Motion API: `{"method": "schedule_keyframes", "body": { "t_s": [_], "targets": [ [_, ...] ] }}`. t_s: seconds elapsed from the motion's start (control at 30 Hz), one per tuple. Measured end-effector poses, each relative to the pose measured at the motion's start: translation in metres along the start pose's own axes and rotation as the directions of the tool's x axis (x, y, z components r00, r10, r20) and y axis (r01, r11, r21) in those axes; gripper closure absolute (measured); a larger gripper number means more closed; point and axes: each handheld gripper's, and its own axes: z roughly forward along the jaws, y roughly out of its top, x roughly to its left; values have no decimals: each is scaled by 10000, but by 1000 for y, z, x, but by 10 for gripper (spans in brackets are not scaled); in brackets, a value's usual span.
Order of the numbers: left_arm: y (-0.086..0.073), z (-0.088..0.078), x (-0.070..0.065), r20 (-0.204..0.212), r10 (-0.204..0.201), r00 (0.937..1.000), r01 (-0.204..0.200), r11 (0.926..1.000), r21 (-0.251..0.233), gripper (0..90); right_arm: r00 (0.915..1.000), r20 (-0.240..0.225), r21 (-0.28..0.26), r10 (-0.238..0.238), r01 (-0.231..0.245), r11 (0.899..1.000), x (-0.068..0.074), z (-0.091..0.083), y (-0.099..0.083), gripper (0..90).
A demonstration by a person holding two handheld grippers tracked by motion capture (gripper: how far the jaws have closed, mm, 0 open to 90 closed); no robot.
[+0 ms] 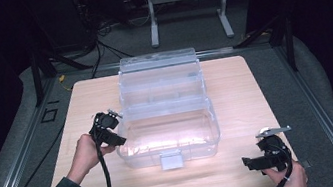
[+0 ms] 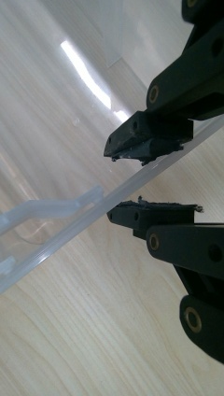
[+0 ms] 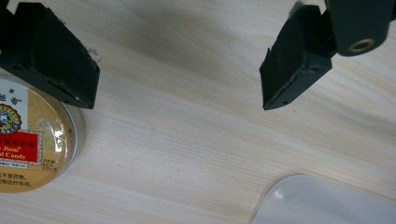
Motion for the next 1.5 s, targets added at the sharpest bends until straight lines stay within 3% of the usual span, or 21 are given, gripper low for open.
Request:
{"method": "schedule_keyframes", "body": {
  "t_s": [0.07, 0.1, 0.13, 0.17, 0.2, 0.23, 0.27, 0.33, 0.37, 0.6, 0.7, 0.73, 0.77, 0.93, 1.03, 1.33, 1.4, 1.5],
  "targets": [
    [1, 0, -1, -4, 74, 10000, -74, 10000, 41, 650, 10000, -16, 18, -7, 7, 10000, 1, 1, 0, 114],
    [1, 0, -1, -4, 74, 10000, -74, 10000, 41, 641, 9989, -468, 43, 7, -5, 10000, 0, 1, 0, 114],
    [0, 0, -1, 38, 94, 9999, -95, 10000, 25, 624, 9999, -94, 20, -35, 35, 10000, 1, 2, 0, 115],
    [-1, 0, 0, 24, 58, 10000, -58, 10000, -54, 624, 9999, -94, 20, -35, 35, 10000, 1, 2, 0, 115],
    [-2, -2, 2, 100, -15, 9999, 16, 9999, -160, 481, 9998, -180, -32, -112, 112, 9999, 2, 2, 1, 118],
    [-3, -4, 3, 289, -46, 9996, 54, 9996, -285, 428, 9998, -101, -47, -146, 146, 9999, 3, 2, 1, 118],
    [-5, -11, 6, 633, -42, 9980, 79, 9983, -576, 382, 9992, -382, -45, -146, 145, 9999, 2, 2, 1, 118],
    [-5, -15, 7, 718, 42, 9974, 5, 9979, -647, 303, 9998, -98, -68, -155, 155, 9999, 4, 1, 2, 118],
    [-8, -24, 7, 768, 127, 9970, -57, 9959, -900, 278, 9998, -25, -42, -193, 193, 9998, 4, 1, 2, 117],
    [-18, -45, 13, 556, 313, 9980, -249, 9934, -1121, 149, 9996, -17, -116, -296, 295, 9995, 3, -1, 5, 117],
    [-26, -50, 18, 499, 212, 9985, -152, 9927, -1193, 135, 9993, 104, -36, -369, 369, 9993, 1, -2, 6, 117],
    [-28, -51, 20, 459, 150, 9988, -93, 9924, -1223, 89, 9987, 241, 29, -452, 452, 9990, 0, -3, 8, 114],
    [-31, -52, 23, 463, 108, 9989, -54, 9933, -1158, 71, 9987, 89, 5, -501, 501, 9987, -1, -3, 10, 115],
    [-49, -51, 33, 320, -153, 9994, 183, 9955, -933, 6, 9962, 470, 157, -735, 728, 9972, -7, -5, 19, 107],
    [-55, -50, 35, 358, -192, 9992, 224, 9955, -924, 5, 9952, 474, 279, -855, 843, 9961, -11, -5, 23, 104],
    [-78, -45, 44, 407, -403, 9984, 425, 9976, -549, 1, 9922, 803, 976, -958, 878, 9913, -40, -4, 40, 75],
    [-84, -44, 46, 411, -520, 9978, 541, 9971, -528, 0, 9890, 1178, 1298, -890, 735, 9888, -52, 0, 45, 74],
    [-87, -44, 48, 344, -499, 9982, 514, 9977, -438, 0, 9907, 1093, 1448, -807, 645, 9874, -59, 3, 47, 72]
  ]
}}
